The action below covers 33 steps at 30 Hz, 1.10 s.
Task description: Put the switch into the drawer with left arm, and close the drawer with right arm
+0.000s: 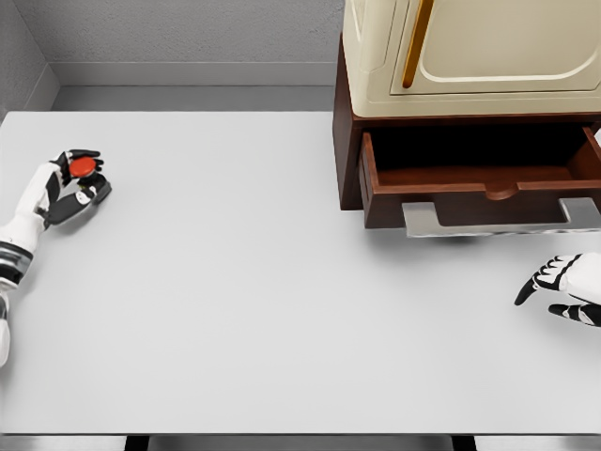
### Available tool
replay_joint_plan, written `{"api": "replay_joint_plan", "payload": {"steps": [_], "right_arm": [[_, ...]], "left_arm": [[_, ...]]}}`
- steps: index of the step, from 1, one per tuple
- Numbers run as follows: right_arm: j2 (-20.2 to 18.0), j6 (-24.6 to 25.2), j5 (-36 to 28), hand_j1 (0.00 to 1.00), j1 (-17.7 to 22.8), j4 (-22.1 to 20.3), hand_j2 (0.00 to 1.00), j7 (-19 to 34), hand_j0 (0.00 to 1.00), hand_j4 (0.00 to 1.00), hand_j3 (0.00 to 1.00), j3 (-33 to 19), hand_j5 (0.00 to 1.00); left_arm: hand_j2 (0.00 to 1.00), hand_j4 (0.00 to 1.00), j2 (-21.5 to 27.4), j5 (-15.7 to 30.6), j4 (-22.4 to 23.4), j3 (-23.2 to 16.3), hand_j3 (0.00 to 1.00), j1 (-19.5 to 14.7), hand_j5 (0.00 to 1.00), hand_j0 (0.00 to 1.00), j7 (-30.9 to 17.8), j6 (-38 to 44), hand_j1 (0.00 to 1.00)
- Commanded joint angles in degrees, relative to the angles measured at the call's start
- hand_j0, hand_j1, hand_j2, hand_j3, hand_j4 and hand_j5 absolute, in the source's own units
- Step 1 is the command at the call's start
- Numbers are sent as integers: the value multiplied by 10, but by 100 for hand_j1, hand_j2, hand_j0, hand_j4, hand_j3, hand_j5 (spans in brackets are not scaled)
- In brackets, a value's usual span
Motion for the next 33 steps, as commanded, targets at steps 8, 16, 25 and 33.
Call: {"api": "replay_joint_plan", "payload": {"steps": [8,16,25,33], "right_arm": [[-2,0,-4,60,0,0,60,0,60,60,60,-1,60],[-2,0,-4,60,0,-1,60,0,60,60,60,-1,60],[-2,0,-4,60,0,0,60,0,60,60,60,-1,60],[-1,0,-4,60,0,3,60,0,60,60,60,-1,60]], "left_arm": [[51,51,0,-1,-50,1,51,2,51,51,-1,1,51],[49,49,-1,-9,-105,1,49,16,49,49,-1,1,49],[49,49,-25,-26,-160,0,49,26,49,49,-2,6,49],[49,49,-33,-32,-219,-8,49,44,49,49,-1,8,49]]}}
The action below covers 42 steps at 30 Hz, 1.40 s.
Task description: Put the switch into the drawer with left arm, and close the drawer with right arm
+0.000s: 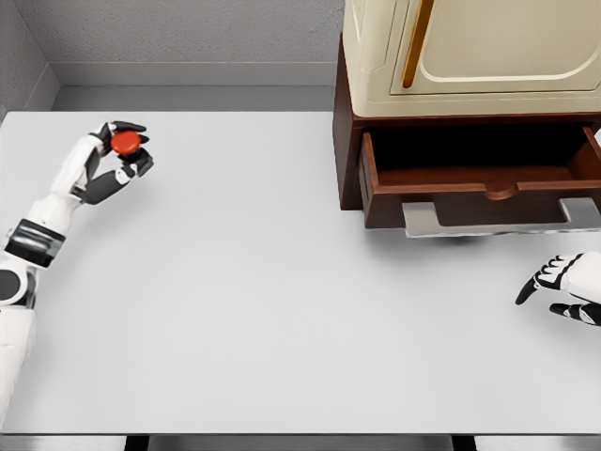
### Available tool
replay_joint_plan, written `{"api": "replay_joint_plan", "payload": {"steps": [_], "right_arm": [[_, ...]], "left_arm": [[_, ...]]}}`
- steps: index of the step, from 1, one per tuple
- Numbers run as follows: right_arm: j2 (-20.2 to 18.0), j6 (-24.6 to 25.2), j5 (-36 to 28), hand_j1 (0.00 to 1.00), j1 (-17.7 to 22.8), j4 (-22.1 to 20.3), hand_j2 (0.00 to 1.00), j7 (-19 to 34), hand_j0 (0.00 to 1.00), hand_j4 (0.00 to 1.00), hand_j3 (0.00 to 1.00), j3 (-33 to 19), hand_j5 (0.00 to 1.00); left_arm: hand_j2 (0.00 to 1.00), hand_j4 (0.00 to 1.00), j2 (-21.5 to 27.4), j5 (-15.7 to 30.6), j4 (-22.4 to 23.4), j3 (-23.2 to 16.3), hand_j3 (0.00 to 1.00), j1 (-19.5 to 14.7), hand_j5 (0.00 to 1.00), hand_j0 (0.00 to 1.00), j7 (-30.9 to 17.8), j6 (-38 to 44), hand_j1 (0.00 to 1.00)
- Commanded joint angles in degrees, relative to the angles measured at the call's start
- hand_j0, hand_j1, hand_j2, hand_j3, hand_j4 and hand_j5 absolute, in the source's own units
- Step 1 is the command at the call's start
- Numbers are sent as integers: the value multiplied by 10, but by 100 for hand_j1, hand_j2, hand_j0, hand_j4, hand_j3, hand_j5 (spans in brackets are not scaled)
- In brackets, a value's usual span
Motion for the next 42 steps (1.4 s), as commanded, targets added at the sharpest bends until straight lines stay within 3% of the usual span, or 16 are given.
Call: {"api": "replay_joint_plan", "payload": {"steps": [1,14,35,42], "right_arm": [[-1,0,-4,60,0,0,60,0,60,60,60,0,60],[-1,0,-3,60,0,2,60,0,60,60,60,0,60],[-1,0,-3,60,0,1,60,0,60,60,60,0,60],[-1,0,-4,60,0,1,60,1,60,60,60,1,60]], "left_arm": [[49,49,-4,3,-24,-2,49,0,49,49,0,2,49],[49,49,-6,2,-108,-63,49,11,49,49,0,2,49],[46,46,-24,2,-183,-151,46,4,46,46,0,3,46],[46,46,-42,-20,-210,-157,46,4,46,46,1,4,46]]}}
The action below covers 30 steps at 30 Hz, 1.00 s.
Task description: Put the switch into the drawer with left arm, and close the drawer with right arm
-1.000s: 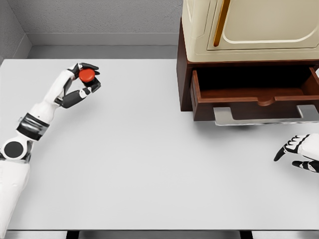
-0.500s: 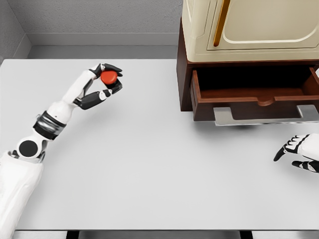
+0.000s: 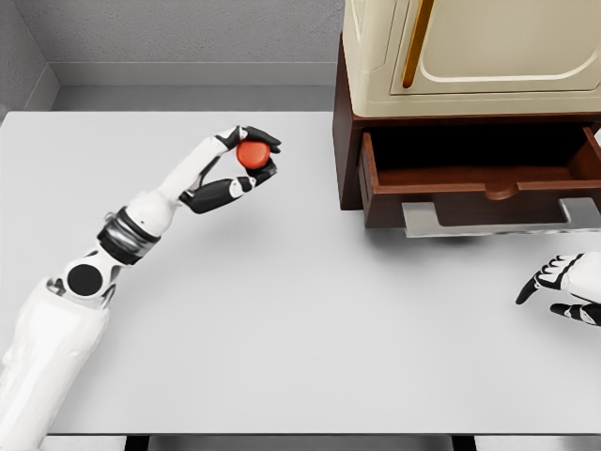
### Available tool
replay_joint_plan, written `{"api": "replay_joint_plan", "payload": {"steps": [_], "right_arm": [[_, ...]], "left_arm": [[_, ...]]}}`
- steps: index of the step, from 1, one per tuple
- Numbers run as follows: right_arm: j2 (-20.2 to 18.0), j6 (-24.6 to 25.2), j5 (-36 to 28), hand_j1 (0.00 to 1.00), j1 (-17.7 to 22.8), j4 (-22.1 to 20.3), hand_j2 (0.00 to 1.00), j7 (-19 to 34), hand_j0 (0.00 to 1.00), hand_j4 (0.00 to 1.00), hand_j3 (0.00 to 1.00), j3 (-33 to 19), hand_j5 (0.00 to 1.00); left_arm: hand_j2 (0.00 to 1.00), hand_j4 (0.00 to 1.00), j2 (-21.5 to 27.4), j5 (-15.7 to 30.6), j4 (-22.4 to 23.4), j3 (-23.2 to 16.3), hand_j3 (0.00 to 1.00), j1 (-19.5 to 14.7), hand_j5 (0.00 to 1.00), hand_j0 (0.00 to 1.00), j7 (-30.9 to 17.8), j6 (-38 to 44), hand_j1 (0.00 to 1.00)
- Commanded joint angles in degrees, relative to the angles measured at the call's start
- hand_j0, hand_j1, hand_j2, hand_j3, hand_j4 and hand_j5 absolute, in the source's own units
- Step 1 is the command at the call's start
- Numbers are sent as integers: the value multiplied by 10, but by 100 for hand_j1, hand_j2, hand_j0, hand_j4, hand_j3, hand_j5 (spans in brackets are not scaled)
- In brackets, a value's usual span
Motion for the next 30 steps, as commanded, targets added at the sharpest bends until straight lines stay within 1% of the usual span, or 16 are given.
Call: {"api": "replay_joint_plan", "payload": {"steps": [1,3,4,6,8,10,13,15,16,18,20,22,24,27,30], "right_arm": [[-1,0,-4,60,0,1,60,0,60,60,60,0,60],[-2,0,-3,60,0,1,60,0,60,60,60,0,60],[-1,0,-3,61,0,1,61,1,61,61,61,0,61],[-1,0,-3,61,0,1,61,1,61,61,61,0,61],[-1,0,-3,61,0,1,61,0,61,61,61,0,61],[-1,0,-3,61,0,1,61,1,61,61,61,0,61],[-1,0,-3,61,0,1,61,0,61,61,61,0,61],[-1,0,-3,61,0,1,61,1,61,61,61,0,61],[-1,0,-3,61,0,1,61,1,61,61,61,0,61],[-2,0,-4,61,0,1,61,1,61,61,61,0,61],[-1,0,-4,61,0,1,61,1,61,61,61,0,61],[-1,0,-3,61,0,1,61,1,61,61,61,0,61],[-1,0,-3,61,0,1,61,1,61,61,61,0,61],[-1,0,-3,61,0,1,61,1,61,61,61,0,61],[-1,0,-3,61,0,1,61,1,61,61,61,0,61]], "left_arm": [[46,46,-8,1,-10,-4,46,-1,46,46,1,2,46],[45,45,-9,1,-15,-6,45,-4,45,45,0,2,45],[44,44,-8,2,-20,-15,44,-10,44,44,1,12,44],[44,44,-9,1,-39,-15,44,-10,44,44,0,28,44],[44,44,-19,-14,-44,-16,44,-11,44,44,0,29,44],[44,44,-41,-23,-47,-17,44,-12,44,44,0,29,44],[44,44,-47,-24,-58,-21,44,-13,44,44,0,29,44],[44,44,-55,-44,-69,-21,44,-13,44,44,0,29,44],[44,44,-58,-45,-70,-21,44,-14,44,44,0,29,44],[44,44,-58,-46,-77,-21,44,-19,44,44,0,29,44],[44,44,-59,-47,-83,-22,44,-32,44,44,0,30,44],[44,44,-68,-49,-83,-30,44,-40,44,44,0,49,44],[44,44,-78,-67,-83,-33,44,-44,44,44,0,49,44],[44,44,-83,-70,-83,-46,44,-59,44,44,0,50,44],[44,44,-85,-85,-89,-53,44,-72,44,44,0,50,44]]}}
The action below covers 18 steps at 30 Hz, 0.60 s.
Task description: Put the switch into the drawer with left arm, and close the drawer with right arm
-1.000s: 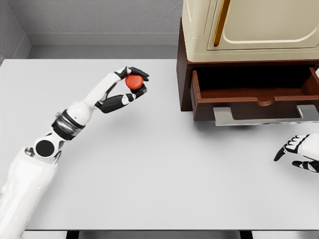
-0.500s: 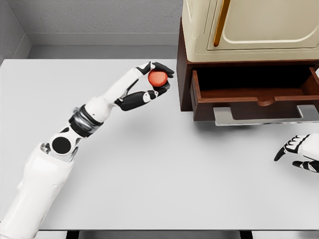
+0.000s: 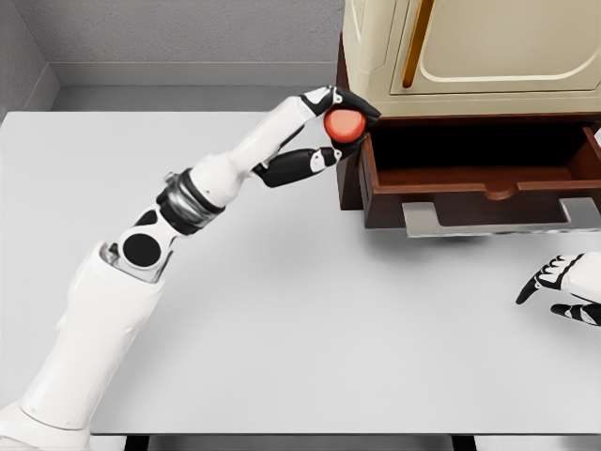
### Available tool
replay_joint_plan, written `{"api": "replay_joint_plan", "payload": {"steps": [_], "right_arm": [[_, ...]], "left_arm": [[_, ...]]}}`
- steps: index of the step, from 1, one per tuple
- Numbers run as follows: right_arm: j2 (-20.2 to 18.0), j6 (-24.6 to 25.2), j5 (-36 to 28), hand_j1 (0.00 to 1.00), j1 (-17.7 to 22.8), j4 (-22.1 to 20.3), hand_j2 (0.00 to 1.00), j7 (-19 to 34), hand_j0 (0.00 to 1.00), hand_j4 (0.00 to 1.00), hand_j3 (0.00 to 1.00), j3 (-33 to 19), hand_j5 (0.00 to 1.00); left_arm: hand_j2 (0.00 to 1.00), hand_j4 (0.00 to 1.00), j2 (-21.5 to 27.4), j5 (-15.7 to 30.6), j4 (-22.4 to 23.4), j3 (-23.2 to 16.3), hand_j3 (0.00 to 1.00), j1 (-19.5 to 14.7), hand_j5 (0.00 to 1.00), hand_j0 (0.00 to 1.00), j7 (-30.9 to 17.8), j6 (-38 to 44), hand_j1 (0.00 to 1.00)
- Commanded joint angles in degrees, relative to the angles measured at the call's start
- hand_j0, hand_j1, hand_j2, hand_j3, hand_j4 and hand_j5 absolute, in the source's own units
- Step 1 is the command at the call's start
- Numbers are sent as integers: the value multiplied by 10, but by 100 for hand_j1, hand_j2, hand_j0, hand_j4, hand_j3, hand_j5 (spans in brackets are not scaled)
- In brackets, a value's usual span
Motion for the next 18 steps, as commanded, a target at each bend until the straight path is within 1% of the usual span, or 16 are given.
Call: {"api": "replay_joint_plan", "payload": {"steps": [1,4,6,8,11,13,15,16,18], "right_arm": [[-1,0,-4,61,0,0,61,0,61,61,61,0,61],[-1,0,-4,61,0,1,61,0,61,61,61,0,61],[-1,0,-4,61,0,2,61,0,61,61,61,0,61],[-1,0,-4,61,0,2,61,0,61,61,61,0,61],[-1,0,-4,61,0,2,61,0,61,61,61,0,61],[0,0,-4,61,0,3,61,0,61,61,61,-1,61],[0,0,-4,61,0,7,61,0,61,61,61,-2,61],[0,0,-4,61,-1,7,61,0,61,61,61,-3,61],[0,0,-4,61,-1,7,61,0,61,61,61,-4,61]], "left_arm": [[44,44,-10,-7,-7,-9,44,0,44,44,0,2,44],[44,44,-26,-40,-9,-12,44,-2,44,44,0,2,44],[44,44,-36,-54,-8,-24,44,-10,44,44,0,2,44],[44,44,-46,-68,-8,-24,44,-14,44,44,0,2,44],[44,44,-58,-103,-13,-25,44,-27,44,44,0,2,44],[44,44,-67,-134,-11,-25,44,-34,44,44,0,2,44],[44,44,-67,-145,-7,-34,44,-48,44,44,0,3,44],[44,44,-68,-146,-7,-36,44,-51,44,44,0,3,44],[44,44,-69,-163,-7,-43,44,-57,44,44,0,2,44]]}}
